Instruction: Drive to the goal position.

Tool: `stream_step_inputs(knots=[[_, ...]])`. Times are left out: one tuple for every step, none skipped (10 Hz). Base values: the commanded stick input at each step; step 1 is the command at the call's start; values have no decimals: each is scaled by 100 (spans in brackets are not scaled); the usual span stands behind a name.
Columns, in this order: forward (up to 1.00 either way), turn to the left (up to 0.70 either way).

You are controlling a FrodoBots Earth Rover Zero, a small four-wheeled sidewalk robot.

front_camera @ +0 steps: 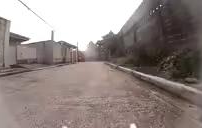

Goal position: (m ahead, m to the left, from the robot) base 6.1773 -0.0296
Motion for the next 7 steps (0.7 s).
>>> stream_step_inputs(knots=[[70,1],[70,1],[70,1],[70,1],[70,1],[70,1],[70,1]])
